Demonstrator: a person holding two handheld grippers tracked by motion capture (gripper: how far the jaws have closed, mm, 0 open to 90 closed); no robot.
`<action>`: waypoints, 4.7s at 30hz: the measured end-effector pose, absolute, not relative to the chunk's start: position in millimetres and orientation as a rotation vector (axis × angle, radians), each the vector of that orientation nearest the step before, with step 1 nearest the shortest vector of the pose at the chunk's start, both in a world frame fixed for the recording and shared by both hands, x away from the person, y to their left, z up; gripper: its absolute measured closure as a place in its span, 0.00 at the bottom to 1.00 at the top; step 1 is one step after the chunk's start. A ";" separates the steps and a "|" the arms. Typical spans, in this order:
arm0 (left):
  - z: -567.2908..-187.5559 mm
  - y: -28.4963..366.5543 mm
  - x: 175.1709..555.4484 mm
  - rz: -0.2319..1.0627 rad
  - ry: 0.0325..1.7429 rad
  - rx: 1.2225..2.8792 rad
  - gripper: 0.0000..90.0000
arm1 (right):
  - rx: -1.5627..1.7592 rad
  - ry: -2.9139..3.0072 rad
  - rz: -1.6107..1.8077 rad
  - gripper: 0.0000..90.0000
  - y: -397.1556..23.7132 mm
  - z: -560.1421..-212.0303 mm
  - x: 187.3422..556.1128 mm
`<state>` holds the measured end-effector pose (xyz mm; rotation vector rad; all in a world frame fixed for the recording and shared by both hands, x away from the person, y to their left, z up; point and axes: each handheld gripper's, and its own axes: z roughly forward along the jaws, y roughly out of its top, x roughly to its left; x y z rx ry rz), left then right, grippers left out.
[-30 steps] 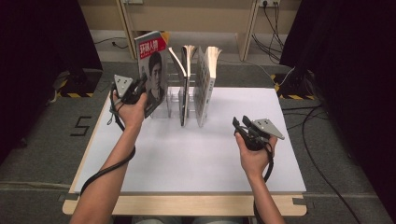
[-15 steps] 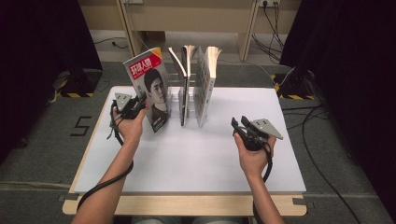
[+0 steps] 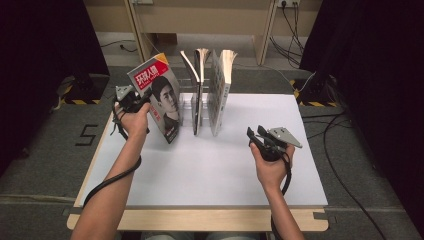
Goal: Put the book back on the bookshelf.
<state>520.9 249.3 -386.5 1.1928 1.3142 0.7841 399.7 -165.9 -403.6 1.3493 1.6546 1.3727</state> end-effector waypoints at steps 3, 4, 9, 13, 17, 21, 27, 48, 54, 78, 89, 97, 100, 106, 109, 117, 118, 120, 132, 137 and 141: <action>-375.3 243.4 519.2 0.817 1.250 1.210 0.96 | 1.345 1.658 1.373 0.63 -165.3 -403.8 399.4; -371.1 241.0 518.5 0.827 1.226 1.215 0.96 | 1.344 1.658 1.372 0.63 -165.1 -403.6 399.3; -353.9 233.6 517.3 0.911 1.134 1.239 0.96 | 1.346 1.656 1.376 0.63 -165.1 -403.2 399.1; -348.1 233.5 520.2 0.931 1.092 1.228 0.96 | 1.341 1.655 1.375 0.63 -165.2 -403.8 399.7; -342.5 231.2 523.3 0.952 1.075 1.212 0.96 | 1.339 1.659 1.373 0.63 -164.7 -404.8 400.3; -338.0 230.4 527.7 0.976 1.060 1.197 0.96 | 1.336 1.659 1.370 0.63 -164.7 -404.5 400.0; -339.3 235.1 536.8 0.993 1.061 1.155 0.96 | 1.332 1.664 1.369 0.64 -163.9 -405.8 400.6; -372.8 252.9 520.6 0.868 1.131 1.215 0.90 | 1.331 1.683 1.361 0.64 -160.0 -408.5 400.7; -365.1 255.8 518.5 0.822 1.167 1.210 0.86 | 1.327 1.684 1.363 0.63 -159.1 -407.8 400.2; -340.2 251.6 519.2 0.773 1.279 1.239 0.96 | 1.345 1.702 1.362 0.63 -158.9 -408.6 400.8; -336.1 247.9 522.5 0.852 1.184 1.222 0.96 | 1.345 1.702 1.361 0.63 -159.2 -409.9 402.0; -323.3 244.6 529.6 0.900 1.182 1.161 0.96 | 1.341 1.707 1.358 0.63 -159.5 -410.8 402.2; -324.1 244.8 533.1 0.910 1.190 1.161 0.96 | 1.345 1.708 1.360 0.63 -159.2 -411.0 402.0; -335.0 240.3 532.7 0.918 1.189 1.177 0.96 | 1.344 1.707 1.360 0.63 -159.0 -411.0 401.9; -343.4 240.7 532.7 0.931 1.208 1.192 0.96 | 1.344 1.702 1.360 0.63 -160.0 -409.6 401.2; -352.1 245.3 531.6 0.939 1.226 1.155 0.96 | 1.346 1.706 1.357 0.63 -159.5 -411.2 402.2; -353.0 246.1 531.2 0.936 1.228 1.151 0.96 | 1.342 1.709 1.357 0.63 -158.9 -411.4 401.9; -353.2 246.7 530.7 0.928 1.226 1.155 0.95 | 1.342 1.710 1.356 0.63 -159.0 -411.3 401.8; -354.2 257.8 531.3 0.869 1.306 1.195 0.86 | 1.345 1.709 1.356 0.63 -158.7 -411.5 401.6; -355.6 262.4 530.6 0.852 1.315 1.191 0.81 | 1.342 1.714 1.350 0.63 -157.7 -412.1 401.7; -355.7 264.5 529.8 0.845 1.319 1.189 0.76 | 1.342 1.714 1.347 0.63 -157.6 -412.5 401.8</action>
